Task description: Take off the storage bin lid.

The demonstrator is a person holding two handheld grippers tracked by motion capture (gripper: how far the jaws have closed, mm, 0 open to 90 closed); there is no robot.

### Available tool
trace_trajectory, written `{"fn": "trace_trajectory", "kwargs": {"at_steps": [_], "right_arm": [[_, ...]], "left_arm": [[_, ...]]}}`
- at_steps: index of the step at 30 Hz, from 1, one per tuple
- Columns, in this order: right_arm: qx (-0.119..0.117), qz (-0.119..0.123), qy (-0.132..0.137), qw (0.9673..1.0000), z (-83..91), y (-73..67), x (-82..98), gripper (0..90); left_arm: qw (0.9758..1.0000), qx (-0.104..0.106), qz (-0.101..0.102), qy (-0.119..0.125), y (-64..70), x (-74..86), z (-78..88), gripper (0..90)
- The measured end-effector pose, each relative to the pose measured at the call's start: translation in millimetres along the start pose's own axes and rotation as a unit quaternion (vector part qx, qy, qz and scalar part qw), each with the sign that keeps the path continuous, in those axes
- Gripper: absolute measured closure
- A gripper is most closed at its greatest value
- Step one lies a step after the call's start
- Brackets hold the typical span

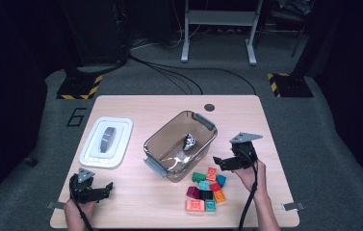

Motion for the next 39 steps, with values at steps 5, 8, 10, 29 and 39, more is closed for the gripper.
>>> {"fn": "trace_trajectory", "kwargs": {"at_steps": [5, 8, 10, 29, 39], "right_arm": [[-0.008, -0.008, -0.021, 0.9997, -10.1, -3.6, 22.5, 0.0], [-0.012, -0.011, -0.034, 0.9993, -17.2, -6.5, 37.6, 0.0], [-0.013, -0.017, -0.042, 0.9989, -20.6, -7.8, 48.1, 0.0], [-0.024, -0.007, -0.046, 0.9987, -24.7, -24.9, 79.8, 50.8], [-0.003, -0.008, -0.059, 0.9982, -32.2, -23.8, 82.1, 53.4]], "left_arm": [[1.0, 0.0, -0.001, -0.002, 0.0, 0.3, 0.2, 4.8], [1.0, 0.001, -0.001, -0.002, 0.0, 0.2, 0.2, 4.9], [1.0, 0.0, 0.0, 0.001, 0.1, -0.1, -0.1, 4.9], [1.0, 0.0, 0.0, -0.001, 0.1, 0.1, 0.1, 4.9], [1.0, 0.001, -0.001, -0.003, 0.1, 0.3, 0.4, 4.9]]}}
Point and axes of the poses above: each handheld gripper's, and its own axes: z roughly backward along the jaws, x roughly out of its underside, y roughly to its right, the point moved 8 cm from there along -z, roughly forward along the jaws, and after that the axes turned 12 degrees about -y, right-handed, at the moved point
